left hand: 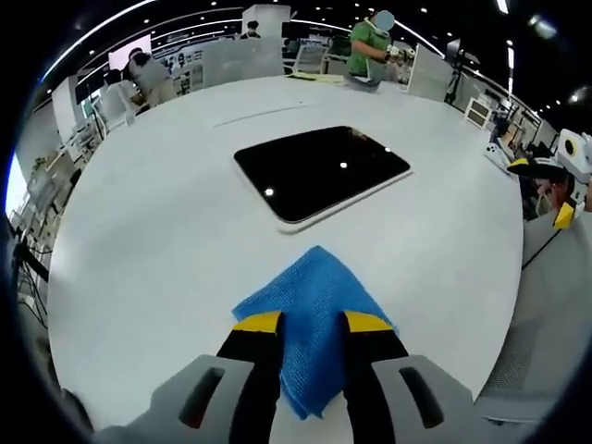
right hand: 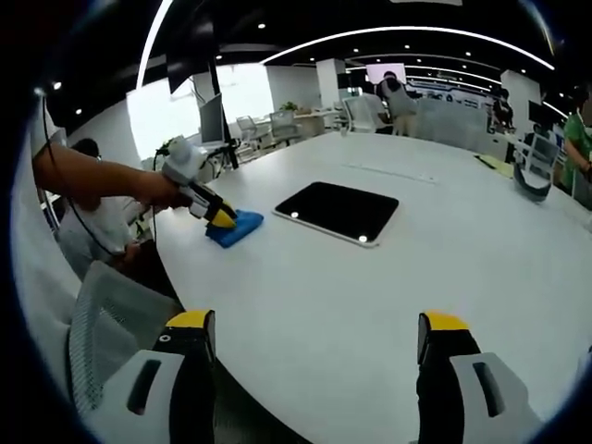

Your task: Wipe the mirror surface with the cleaning cloth until all visible marks leave the cleaned area.

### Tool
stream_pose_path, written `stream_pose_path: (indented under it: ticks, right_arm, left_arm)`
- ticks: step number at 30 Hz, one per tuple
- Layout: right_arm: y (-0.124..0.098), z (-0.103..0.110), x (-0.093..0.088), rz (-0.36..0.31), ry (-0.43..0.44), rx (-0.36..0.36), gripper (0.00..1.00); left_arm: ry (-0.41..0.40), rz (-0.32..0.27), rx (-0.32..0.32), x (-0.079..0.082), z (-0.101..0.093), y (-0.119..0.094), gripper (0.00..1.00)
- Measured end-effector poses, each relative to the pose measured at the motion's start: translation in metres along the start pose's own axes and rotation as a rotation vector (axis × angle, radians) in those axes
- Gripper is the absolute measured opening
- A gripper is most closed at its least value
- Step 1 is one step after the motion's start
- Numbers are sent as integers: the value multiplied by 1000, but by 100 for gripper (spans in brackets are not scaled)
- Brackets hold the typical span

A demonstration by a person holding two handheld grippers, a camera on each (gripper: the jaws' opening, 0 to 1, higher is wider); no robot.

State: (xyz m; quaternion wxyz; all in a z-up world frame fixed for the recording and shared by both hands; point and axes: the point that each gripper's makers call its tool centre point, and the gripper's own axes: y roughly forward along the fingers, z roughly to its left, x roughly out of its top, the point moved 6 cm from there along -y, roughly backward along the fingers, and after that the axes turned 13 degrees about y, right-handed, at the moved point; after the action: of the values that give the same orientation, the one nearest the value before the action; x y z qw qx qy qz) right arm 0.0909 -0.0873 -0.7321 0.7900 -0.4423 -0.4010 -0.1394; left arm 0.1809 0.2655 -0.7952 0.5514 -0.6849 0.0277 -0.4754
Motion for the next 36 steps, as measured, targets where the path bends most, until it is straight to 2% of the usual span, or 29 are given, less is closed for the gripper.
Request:
stream_pose_path:
  ticks: [5,18,29,36]
  right_arm:
    - [-1,-1,-1,4,6,-2,89]
    - [0,-1,0,2,14,4,87]
    - [0,-1,3,-8,16,9,87]
    - [0,0,4,-19,13,13,88]
  left_arm:
    - [2,3,-15,0,-4,0,14]
    - [25,7,-41,-2,-5,5,6]
    - [26,5,-38,2,-4,2,4]
    - [25,-14,-31,12,0,-7,4]
